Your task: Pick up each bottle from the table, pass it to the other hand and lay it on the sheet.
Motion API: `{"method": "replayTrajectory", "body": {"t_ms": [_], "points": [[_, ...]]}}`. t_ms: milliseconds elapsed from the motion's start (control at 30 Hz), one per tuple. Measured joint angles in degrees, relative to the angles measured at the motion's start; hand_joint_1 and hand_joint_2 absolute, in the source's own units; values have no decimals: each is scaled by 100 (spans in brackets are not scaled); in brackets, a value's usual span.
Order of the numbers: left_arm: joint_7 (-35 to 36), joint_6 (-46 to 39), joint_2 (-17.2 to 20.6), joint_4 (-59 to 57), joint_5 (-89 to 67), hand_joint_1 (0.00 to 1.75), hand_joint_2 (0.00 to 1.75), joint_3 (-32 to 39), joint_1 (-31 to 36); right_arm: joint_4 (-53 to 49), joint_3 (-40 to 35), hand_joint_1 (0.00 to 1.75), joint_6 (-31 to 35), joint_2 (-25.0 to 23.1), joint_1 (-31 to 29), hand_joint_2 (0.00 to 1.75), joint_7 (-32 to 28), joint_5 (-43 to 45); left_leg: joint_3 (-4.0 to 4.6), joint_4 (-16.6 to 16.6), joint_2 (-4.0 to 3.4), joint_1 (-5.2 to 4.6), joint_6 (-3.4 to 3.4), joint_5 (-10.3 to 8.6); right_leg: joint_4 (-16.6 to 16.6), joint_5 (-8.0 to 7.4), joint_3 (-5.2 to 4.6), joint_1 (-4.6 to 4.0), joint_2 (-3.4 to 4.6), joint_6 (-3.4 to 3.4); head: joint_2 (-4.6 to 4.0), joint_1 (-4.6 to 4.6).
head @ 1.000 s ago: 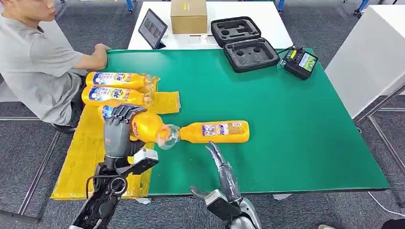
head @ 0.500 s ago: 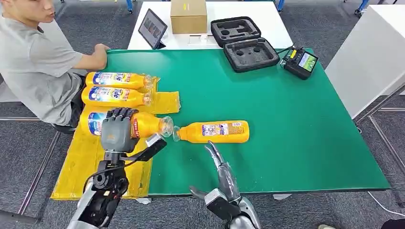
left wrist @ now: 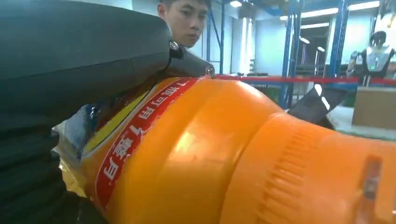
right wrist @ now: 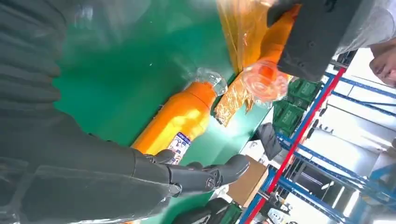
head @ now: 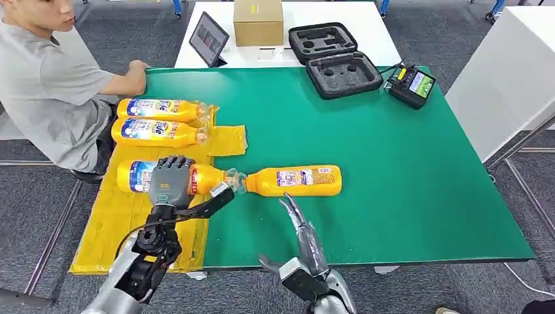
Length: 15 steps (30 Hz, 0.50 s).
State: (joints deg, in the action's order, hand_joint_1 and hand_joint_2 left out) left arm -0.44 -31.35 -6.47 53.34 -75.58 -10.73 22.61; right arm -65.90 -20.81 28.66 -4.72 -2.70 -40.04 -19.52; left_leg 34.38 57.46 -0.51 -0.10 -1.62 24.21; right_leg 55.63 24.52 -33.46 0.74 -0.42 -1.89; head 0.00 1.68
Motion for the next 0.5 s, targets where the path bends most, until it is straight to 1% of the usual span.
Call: {"method": "replayTrajectory", "body": {"t_ms": [167, 500], "points": [[158, 276, 7, -243, -2, 175, 175, -59, 122, 0, 31, 0, -42, -22, -1, 175, 0, -9, 0, 0, 0, 0, 0, 0, 0, 0, 0, 0, 1, 0, 0, 0], [243, 567, 11, -637, 87, 175, 175, -70, 360, 0, 81, 0, -118, -35, -4, 175, 0, -39, 1, 0, 0, 0, 0, 0, 1, 0, 0, 0, 0, 0, 0, 0]]}}
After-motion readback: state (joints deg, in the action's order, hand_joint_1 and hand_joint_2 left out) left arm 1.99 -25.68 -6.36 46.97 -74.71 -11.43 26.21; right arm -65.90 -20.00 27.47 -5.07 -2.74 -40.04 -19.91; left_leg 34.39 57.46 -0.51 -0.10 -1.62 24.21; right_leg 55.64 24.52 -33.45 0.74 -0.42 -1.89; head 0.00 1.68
